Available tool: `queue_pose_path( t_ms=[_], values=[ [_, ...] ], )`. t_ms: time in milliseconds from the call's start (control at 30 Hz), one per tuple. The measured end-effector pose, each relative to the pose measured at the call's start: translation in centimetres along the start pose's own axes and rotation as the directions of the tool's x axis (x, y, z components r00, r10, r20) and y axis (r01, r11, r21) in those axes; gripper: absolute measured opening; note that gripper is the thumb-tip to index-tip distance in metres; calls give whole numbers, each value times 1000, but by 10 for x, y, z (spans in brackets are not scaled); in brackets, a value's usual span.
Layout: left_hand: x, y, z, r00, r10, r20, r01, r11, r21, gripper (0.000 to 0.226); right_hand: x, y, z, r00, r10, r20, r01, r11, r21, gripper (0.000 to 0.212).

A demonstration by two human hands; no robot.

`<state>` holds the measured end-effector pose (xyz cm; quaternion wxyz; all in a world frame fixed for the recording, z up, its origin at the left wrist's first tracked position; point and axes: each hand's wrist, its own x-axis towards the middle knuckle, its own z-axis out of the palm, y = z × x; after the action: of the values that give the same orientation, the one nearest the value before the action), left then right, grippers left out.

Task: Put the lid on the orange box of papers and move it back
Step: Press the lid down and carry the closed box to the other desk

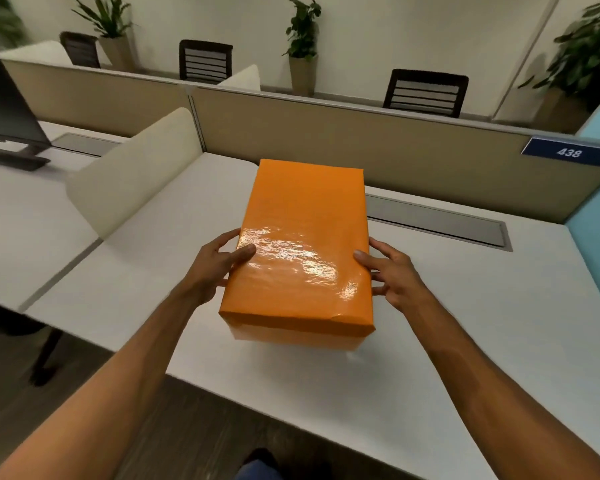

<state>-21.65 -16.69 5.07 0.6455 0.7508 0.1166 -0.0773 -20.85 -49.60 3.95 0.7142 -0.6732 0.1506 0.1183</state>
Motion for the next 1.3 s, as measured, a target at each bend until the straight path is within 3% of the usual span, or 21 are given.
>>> queue_pose_path(
  t_ms=[433, 600, 867, 1300],
  values=[
    [80, 4, -117, 999, -29, -46, 29, 1000, 10, 72, 77, -21, 126, 999, -6, 33, 6, 1000, 5, 78],
    [142, 13, -179, 999, -29, -14, 29, 999, 20, 80, 122, -31, 196, 1000, -8, -22, 8, 1000, 22, 77],
    [247, 33, -268, 996, -39, 85, 34, 997, 63, 74, 187, -55, 291, 996, -5, -91, 9, 999, 48, 77],
    [388, 41, -327, 981, -158, 108, 142, 979, 145, 67, 288, -70, 367, 992, 49, -112, -42, 997, 67, 68]
  ],
)
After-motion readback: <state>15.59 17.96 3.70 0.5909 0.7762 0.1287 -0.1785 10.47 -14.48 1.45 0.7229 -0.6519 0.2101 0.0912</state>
